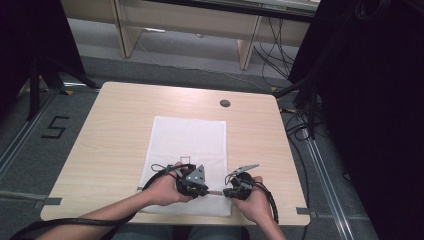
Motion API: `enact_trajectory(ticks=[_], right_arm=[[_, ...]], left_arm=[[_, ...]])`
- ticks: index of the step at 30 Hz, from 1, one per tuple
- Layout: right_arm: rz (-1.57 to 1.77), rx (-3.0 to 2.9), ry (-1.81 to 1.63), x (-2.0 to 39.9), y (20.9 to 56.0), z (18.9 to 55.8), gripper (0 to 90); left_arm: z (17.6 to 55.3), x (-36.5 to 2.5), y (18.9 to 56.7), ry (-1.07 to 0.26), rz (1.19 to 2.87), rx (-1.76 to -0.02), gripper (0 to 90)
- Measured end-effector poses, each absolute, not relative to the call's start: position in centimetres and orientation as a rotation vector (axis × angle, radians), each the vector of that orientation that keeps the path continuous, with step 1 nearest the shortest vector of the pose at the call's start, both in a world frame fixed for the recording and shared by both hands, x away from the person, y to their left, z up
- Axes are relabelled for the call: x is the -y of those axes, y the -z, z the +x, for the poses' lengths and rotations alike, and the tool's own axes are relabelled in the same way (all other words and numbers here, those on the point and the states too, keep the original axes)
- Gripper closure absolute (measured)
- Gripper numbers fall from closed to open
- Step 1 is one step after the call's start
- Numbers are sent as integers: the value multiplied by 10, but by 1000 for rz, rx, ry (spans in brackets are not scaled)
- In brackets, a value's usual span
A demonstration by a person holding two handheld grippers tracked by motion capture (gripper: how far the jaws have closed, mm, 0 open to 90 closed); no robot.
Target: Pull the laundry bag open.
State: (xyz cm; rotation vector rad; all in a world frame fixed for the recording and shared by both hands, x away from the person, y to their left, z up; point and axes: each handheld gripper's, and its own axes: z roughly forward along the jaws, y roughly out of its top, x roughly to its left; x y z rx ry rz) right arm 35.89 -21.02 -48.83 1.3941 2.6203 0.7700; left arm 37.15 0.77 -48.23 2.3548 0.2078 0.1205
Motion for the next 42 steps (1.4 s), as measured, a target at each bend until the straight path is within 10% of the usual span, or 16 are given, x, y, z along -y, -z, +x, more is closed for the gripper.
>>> enact_trajectory(ticks=[42], right_arm=[[1372, -2625, -791, 211, 489, 360, 900]], left_arm=[[368, -22, 478, -126, 2342, -212, 813]])
